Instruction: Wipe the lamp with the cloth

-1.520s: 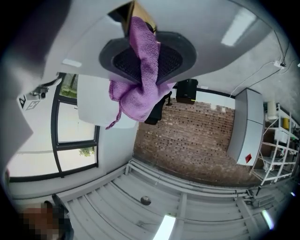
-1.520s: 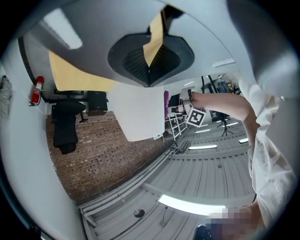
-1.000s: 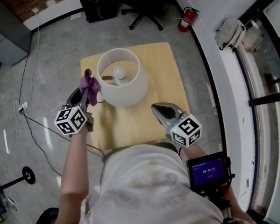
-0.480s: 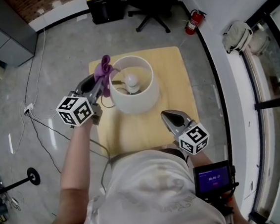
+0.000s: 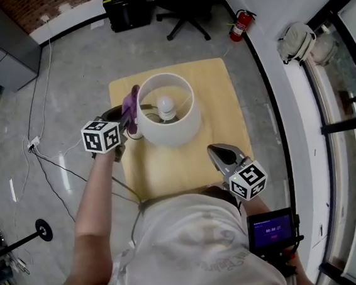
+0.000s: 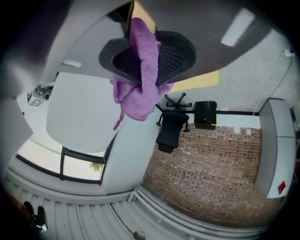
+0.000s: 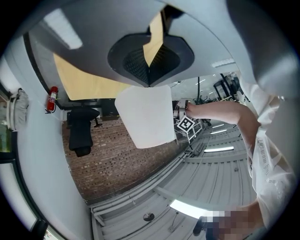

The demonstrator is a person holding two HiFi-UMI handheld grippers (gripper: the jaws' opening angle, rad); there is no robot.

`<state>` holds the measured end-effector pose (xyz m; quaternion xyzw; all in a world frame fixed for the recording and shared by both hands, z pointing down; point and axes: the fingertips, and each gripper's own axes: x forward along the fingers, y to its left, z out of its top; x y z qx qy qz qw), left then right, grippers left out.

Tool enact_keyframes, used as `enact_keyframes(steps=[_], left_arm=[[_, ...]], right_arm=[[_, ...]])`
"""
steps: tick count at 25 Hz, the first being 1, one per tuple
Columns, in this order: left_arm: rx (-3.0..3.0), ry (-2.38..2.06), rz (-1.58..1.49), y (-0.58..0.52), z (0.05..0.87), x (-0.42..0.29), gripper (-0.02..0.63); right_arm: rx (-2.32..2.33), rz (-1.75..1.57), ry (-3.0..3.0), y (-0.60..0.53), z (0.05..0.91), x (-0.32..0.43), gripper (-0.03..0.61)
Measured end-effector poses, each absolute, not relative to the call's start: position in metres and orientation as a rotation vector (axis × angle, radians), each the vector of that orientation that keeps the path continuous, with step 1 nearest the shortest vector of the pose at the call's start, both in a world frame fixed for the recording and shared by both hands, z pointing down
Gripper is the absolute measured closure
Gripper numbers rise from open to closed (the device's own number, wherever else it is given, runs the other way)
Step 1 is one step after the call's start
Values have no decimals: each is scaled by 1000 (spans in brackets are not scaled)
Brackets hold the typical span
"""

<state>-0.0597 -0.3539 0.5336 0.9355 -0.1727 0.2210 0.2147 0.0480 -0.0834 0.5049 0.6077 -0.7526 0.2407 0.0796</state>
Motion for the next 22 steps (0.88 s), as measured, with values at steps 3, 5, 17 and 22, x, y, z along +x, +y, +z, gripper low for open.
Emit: enact_keyframes(steps=[3, 5, 17, 22], left_arm=[[2651, -538, 603, -363, 515, -70, 529], [2744, -540, 546, -367, 477, -71, 529], [3445, 103, 1462, -278, 352, 26, 529], [3193, 140, 1967, -268, 396, 47, 531]], right_arm=[[1841, 720, -2244, -82, 506, 51, 565], [1852, 718, -2247, -83, 507, 51, 565], [1897, 732, -2334, -75, 501, 70, 565], [1955, 733, -2346, -63, 498, 90, 565]])
